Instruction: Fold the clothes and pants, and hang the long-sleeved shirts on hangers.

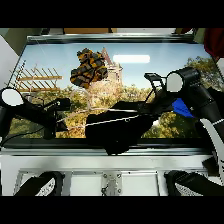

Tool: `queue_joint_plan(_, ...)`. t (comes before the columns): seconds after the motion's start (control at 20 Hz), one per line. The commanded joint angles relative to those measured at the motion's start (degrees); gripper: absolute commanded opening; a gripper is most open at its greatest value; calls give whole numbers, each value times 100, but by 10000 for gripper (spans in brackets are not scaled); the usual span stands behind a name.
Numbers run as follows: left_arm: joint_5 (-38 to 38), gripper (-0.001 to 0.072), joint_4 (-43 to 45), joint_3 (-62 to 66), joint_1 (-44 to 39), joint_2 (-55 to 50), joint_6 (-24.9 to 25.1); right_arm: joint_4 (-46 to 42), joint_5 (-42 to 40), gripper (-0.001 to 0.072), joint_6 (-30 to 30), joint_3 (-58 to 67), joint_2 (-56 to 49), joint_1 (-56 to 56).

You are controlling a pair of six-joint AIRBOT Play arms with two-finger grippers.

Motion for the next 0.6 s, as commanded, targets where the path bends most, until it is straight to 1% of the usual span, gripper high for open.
queue_joint_plan(0.0, 92, 17, 7, 9, -273, -245, -9, 0, 0, 22, 2, -2, -4, 4)
queue_joint_plan(0.1, 282, 17, -37, 9, -411, -382, -13, 0, 0, 22, 2, -2, -4, 4)
queue_joint_plan(0.3, 437, 18, -621, 9, -448, -654, -13, -2, -24, 23, 0, -2, -4, 4)
queue_joint_plan(0.45, 529, 17, -702, 9, -448, -756, -9, 0, -129, 22, 0, -2, -2, 4)
queue_joint_plan(0.55, 509, 17, -693, 7, -448, -822, -9, -2, -129, 22, -114, 13, 0, 0)
